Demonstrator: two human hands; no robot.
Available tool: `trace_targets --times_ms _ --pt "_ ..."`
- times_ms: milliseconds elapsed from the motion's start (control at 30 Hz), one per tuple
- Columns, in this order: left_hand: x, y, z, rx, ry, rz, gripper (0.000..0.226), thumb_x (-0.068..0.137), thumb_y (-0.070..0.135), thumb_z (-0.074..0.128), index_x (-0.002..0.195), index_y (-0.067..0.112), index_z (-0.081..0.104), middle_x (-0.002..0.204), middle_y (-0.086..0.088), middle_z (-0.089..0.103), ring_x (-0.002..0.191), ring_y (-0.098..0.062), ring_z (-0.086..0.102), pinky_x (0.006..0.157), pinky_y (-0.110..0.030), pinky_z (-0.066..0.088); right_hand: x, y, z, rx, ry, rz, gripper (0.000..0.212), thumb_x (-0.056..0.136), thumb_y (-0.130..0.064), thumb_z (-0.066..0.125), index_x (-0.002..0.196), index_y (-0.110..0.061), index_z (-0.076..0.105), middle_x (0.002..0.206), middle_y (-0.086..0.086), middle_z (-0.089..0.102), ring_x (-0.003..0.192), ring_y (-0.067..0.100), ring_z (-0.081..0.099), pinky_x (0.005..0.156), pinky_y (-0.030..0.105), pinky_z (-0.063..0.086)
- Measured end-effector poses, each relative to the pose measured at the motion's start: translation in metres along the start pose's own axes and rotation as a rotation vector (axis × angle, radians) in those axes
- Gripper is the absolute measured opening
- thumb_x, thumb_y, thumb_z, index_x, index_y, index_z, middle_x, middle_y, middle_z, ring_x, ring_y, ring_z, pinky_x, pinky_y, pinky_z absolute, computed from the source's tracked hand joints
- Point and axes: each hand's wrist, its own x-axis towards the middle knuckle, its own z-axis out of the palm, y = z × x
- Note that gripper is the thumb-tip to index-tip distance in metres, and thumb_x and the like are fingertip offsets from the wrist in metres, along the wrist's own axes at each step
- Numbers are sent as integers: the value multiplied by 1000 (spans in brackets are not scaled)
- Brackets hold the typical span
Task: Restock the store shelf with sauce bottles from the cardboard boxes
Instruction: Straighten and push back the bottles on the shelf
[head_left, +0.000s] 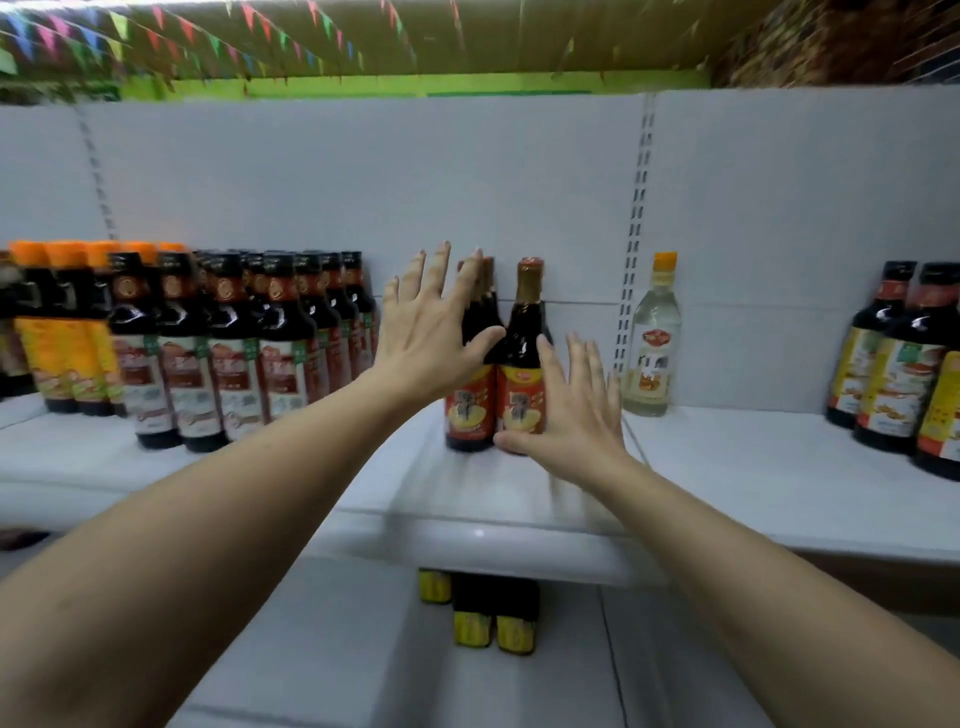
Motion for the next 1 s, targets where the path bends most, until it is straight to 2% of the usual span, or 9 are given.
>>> trace_targets --times_ms 133,267,433,567,800,1000 --pt "-53 -32 -20 161 -58 -49 87 97 68 45 165 33 4 174 -8 2 159 -33 -1 127 -56 6 -15 -45 20 -4 18 -209 124 77 -76 69 164 -31 -6 168 1 -29 151 24 -36 122 57 -16" --pt "-109 -84 -52 201 -55 -159 88 96 65 51 166 32 10 174 -8 5 160 -33 0 126 -55 7 -32 -113 43 -9 -64 -325 123 77 -81 63 164 -29 -8 168 4 -30 150 25 -38 122 59 -17" --pt "-197 -176 -104 288 -76 -368 88 96 69 46 165 34 5 174 -7 1 160 -31 -2 127 -53 6 -69 -218 81 -9 -186 -493 123 79 -80 61 162 -29 -14 166 4 -34 149 26 -39 121 59 -18" --pt "-276 -258 -144 324 -150 -526 89 97 71 43 165 34 -1 174 -6 -4 160 -30 -5 126 -54 6 -98 -312 119 24 -267 -571 123 80 -78 65 163 -32 -14 166 1 -35 149 24 -39 122 60 -17" --pt "-402 -399 -222 389 -277 -654 91 96 75 41 164 35 -3 174 -3 -5 159 -29 -7 127 -53 5 -158 -496 201 62 -392 -706 124 79 -79 63 163 -29 -12 166 4 -33 149 26 -39 120 62 -17" --pt "-496 -491 -275 440 -376 -819 91 96 74 43 165 34 0 174 -3 -4 159 -32 -6 127 -54 7 -207 -612 261 77 -522 -785 121 82 -79 61 163 -29 -14 168 5 -29 152 27 -32 122 63 -14"
